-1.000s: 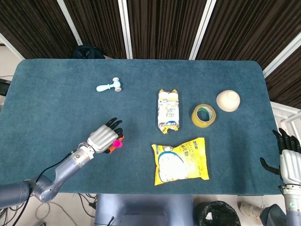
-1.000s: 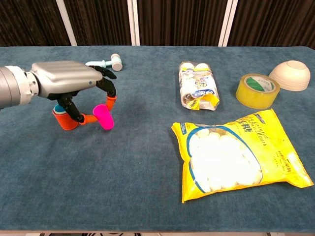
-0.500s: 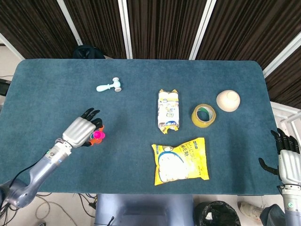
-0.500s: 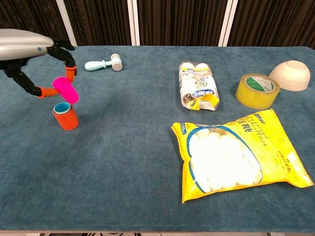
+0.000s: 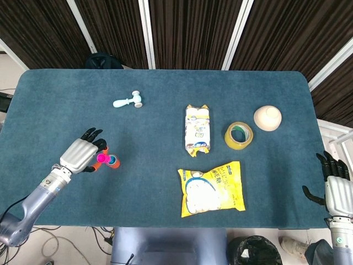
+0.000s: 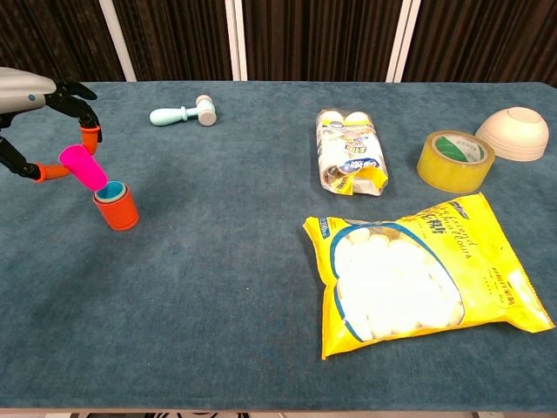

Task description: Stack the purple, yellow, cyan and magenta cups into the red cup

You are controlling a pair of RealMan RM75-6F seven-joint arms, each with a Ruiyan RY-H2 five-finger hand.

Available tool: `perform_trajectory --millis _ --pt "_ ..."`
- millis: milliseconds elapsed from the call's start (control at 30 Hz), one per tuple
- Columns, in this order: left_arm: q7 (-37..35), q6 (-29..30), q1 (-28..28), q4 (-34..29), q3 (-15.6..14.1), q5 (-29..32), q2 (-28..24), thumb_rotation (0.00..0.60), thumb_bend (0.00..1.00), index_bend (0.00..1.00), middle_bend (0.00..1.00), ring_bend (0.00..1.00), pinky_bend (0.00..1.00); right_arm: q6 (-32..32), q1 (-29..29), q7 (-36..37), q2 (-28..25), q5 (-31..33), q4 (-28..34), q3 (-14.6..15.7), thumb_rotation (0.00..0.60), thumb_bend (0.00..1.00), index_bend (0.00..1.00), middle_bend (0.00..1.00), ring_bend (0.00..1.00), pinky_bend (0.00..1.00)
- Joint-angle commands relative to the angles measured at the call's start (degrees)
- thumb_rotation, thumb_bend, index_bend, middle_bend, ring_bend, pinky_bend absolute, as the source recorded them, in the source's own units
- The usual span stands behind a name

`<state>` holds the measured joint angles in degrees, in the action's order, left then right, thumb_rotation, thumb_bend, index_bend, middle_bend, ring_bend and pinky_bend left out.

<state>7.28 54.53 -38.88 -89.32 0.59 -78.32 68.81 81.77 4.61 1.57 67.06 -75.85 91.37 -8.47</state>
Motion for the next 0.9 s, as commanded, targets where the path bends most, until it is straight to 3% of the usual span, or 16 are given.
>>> perform_trajectory --millis 33,500,700,900 --pt "0.03 -0.49 -0.45 1.54 0.14 -0.68 1.24 0.600 0.35 0.48 0.29 0.00 0.00 -0.04 0.03 -0.15 0.09 -0.03 -0.03 0.05 0.600 0.33 0.11 0.04 0.10 0.00" --pt "-0.09 -1.93 -1.01 4.07 0.27 -1.08 3.85 0.600 0.34 0.45 0.28 0.00 0.00 -0.18 0.05 0.14 0.10 0.19 -0.27 -0.04 0.600 0.32 0.11 0.04 0.10 0.00" --pt "0.96 -4.17 -1.37 3.73 -0.58 -0.61 2.88 0.600 0.32 0.21 0.23 0.00 0.00 -0.16 0.05 -0.02 0.08 0.18 -0.19 -0.01 0.600 0.32 0.11 0.04 0.10 0.00" --pt "1.74 -4.69 -1.61 2.05 0.12 0.71 1.30 0.600 0.30 0.09 0.20 0.00 0.00 -0.25 0.09 -0.15 0.14 0.23 -0.16 0.01 0.600 0.32 0.11 0.04 0.10 0.00"
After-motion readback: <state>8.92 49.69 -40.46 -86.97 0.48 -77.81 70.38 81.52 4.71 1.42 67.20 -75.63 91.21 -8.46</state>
